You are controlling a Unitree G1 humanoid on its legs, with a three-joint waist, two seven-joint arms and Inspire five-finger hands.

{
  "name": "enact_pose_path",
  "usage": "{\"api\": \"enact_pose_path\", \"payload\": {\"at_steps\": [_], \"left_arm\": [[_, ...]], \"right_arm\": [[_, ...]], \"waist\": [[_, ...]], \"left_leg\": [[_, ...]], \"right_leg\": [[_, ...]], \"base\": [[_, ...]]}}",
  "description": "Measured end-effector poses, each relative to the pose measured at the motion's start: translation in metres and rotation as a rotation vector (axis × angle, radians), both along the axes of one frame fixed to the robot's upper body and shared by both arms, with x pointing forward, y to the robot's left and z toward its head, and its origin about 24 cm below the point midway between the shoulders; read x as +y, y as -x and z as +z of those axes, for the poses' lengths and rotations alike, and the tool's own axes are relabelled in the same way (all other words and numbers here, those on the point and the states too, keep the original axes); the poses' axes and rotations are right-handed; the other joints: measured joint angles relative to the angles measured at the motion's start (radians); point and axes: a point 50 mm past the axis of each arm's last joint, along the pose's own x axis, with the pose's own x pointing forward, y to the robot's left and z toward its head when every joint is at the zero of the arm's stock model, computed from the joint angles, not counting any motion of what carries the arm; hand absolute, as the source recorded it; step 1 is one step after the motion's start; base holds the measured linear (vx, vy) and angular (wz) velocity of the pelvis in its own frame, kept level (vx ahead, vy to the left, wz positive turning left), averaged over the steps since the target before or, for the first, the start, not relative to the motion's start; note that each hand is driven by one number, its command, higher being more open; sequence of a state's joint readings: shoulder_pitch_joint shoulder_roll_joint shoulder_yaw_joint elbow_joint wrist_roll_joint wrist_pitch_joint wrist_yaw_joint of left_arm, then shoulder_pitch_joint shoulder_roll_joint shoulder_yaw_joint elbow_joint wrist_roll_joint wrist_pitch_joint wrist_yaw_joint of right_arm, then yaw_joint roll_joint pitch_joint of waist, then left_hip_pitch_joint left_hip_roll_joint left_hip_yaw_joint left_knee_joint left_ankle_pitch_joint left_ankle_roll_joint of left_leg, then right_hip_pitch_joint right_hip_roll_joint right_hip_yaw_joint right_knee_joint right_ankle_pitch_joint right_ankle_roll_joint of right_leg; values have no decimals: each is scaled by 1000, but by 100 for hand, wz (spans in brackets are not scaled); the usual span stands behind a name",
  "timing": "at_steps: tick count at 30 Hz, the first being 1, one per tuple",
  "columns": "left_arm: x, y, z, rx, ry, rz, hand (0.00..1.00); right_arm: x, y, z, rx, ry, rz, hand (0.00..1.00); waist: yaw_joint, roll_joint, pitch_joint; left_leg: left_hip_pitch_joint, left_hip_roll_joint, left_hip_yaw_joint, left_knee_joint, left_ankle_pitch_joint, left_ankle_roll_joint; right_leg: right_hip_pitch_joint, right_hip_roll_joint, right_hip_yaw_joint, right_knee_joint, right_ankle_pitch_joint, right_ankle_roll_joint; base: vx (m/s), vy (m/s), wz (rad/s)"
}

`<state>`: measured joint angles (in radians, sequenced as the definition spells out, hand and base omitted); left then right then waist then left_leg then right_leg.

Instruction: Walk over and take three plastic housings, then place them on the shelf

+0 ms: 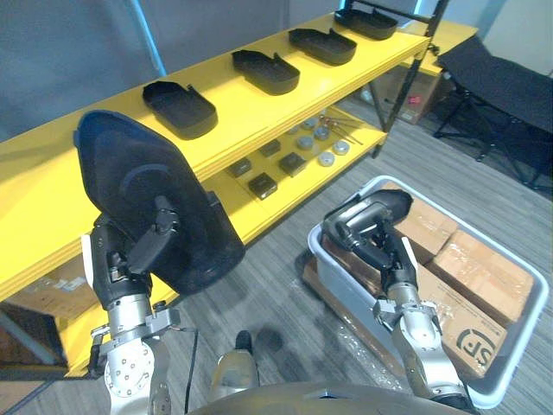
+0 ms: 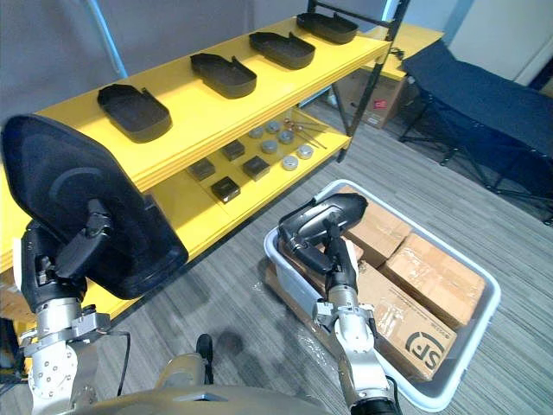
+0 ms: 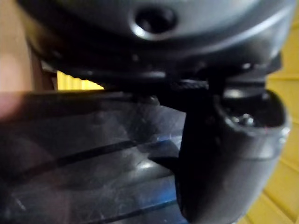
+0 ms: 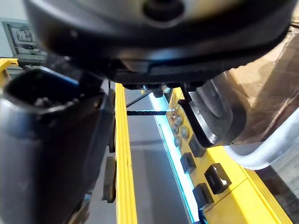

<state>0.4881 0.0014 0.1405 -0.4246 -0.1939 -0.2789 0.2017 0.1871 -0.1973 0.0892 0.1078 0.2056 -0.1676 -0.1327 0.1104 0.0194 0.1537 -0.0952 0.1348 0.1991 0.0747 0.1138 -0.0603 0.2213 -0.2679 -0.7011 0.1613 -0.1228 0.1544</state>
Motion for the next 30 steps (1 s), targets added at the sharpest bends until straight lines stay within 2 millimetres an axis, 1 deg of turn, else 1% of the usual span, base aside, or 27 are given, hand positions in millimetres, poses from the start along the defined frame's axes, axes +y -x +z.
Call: {"api": "enact_pose_path", "payload": {"at_steps": [2,4,7,9,10,11,12,13,14,15,16,17,18,19,20,22,23,25,26,27,28,29,30], "left_arm": [[0,1,-2,12,8,19,0],[2,3,-3,19,3,28,0],[2,2,-2,17,-3,27,0],[4,1,0,9,-4,41,0],[5,-2,2,-3,-8,46,0],[6,-2,3,-8,-13,50,0],[9,-3,5,-13,-22,62,0],[10,-5,5,-9,-19,69,0],[10,-6,6,-11,-22,73,0],[12,-8,9,-20,-42,86,0],[15,-9,12,-27,-78,113,0],[17,-10,14,-33,-89,125,0],[21,-11,16,-42,-84,159,0],[22,-11,16,-43,-78,177,0],[25,-9,16,-46,-68,211,0],[26,-10,17,-51,-65,215,0],[23,-13,18,-59,-60,203,0],[21,-15,19,-63,-55,191,0],[19,-16,18,-62,-53,180,0],[18,-17,14,-43,-54,163,0],[19,-17,14,-39,-55,163,0],[21,-16,12,-28,-63,165,0],[20,-12,6,-2,-42,179,0]], "right_arm": [[3,-1,2,-23,-12,18,100],[8,-4,4,-37,-16,37,100],[17,-4,4,-38,-38,62,100],[26,-7,5,-45,-57,84,100],[31,-8,5,-50,-69,98,100],[33,-8,5,-50,-75,107,100],[36,-8,5,-52,-82,124,100],[37,-8,6,-59,-82,137,100],[37,-8,6,-61,-83,143,100],[39,-10,8,-71,-84,156,100],[42,-13,11,-95,-87,175,100],[44,-15,13,-112,-94,181,100],[52,-19,18,-145,-104,218,100],[55,-22,20,-156,-107,237,100],[65,-28,29,-205,-108,299,100],[69,-30,35,-243,-103,330,100],[72,-35,42,-277,-100,349,100],[72,-36,42,-278,-96,350,100],[70,-35,41,-273,-90,350,100],[68,-34,39,-259,-79,352,100],[68,-34,39,-257,-79,352,100],[69,-32,37,-249,-79,362,100],[68,-33,38,-246,-64,379,100]], "waist": [[-1,-1,2],[-4,-6,5],[-3,-19,7],[7,-23,8],[20,-33,12],[24,-42,14],[23,-61,10],[20,-57,8],[20,-53,6],[19,-52,5],[16,-53,4],[9,-49,6],[-1,-55,7],[-1,-52,9],[2,-38,11],[-1,-31,7],[-5,-23,7],[-8,-21,7],[-11,-24,5],[-11,-52,-10],[-11,-56,-12],[-10,-91,-30],[5,-51,-28]], "left_leg": [[14,0,27,-8,-6,7],[15,-1,47,0,-16,5],[-28,-1,51,89,-69,14],[-74,-5,39,193,-131,21],[-93,-14,37,251,-174,27],[-95,-26,36,271,-192,34],[-94,-57,20,295,-225,38],[-98,-76,-14,324,-238,40],[-98,-83,-32,327,-243,44],[-86,-100,-70,314,-249,56],[-65,-115,-115,285,-250,68],[-57,-118,-147,270,-247,76],[-27,-130,-195,236,-242,87],[-5,-131,-213,220,-242,89],[58,-129,-258,172,-242,89],[71,-130,-292,159,-243,88],[71,-134,-357,160,-250,80],[72,-137,-404,161,-255,73],[74,-143,-430,163,-260,65],[87,-166,-454,166,-276,40],[89,-172,-455,167,-280,38],[94,-197,-460,172,-308,27],[94,-168,-456,206,-342,13]], "right_leg": [[-18,-11,38,19,-12,1],[-39,-25,65,38,-24,6],[-48,-43,78,56,-39,19],[-42,-63,69,71,-51,36],[-32,-88,59,85,-61,51],[-18,-102,47,90,-65,57],[3,-130,31,132,-51,74],[-24,-166,58,246,-26,10],[-44,-177,83,304,1,-32],[-88,-187,148,402,85,-106],[-133,-188,229,498,195,-92],[-161,-181,257,561,154,-80],[-198,-147,276,643,24,-95],[-210,-126,279,651,-18,-95],[-251,-44,276,579,-96,-118],[-289,7,297,477,-111,-120],[-361,63,370,334,-108,-114],[-395,85,427,266,-97,-100],[-409,100,467,218,-82,-86],[-406,105,544,125,31,-95],[-405,104,557,114,66,-98],[-396,89,576,96,143,-96],[-356,116,566,44,138,-81]], "base": [[-66,26,-36],[-60,44,-28],[-10,48,-2],[46,113,17],[95,185,24],[162,181,42],[222,219,72],[212,197,83],[208,244,98],[231,227,103],[248,194,107],[278,106,116],[230,38,90],[348,72,115],[285,74,86],[261,19,100],[242,-44,115],[241,-102,107],[303,-211,134],[253,-210,117],[311,-317,109],[247,-291,34],[224,-267,26]]}}
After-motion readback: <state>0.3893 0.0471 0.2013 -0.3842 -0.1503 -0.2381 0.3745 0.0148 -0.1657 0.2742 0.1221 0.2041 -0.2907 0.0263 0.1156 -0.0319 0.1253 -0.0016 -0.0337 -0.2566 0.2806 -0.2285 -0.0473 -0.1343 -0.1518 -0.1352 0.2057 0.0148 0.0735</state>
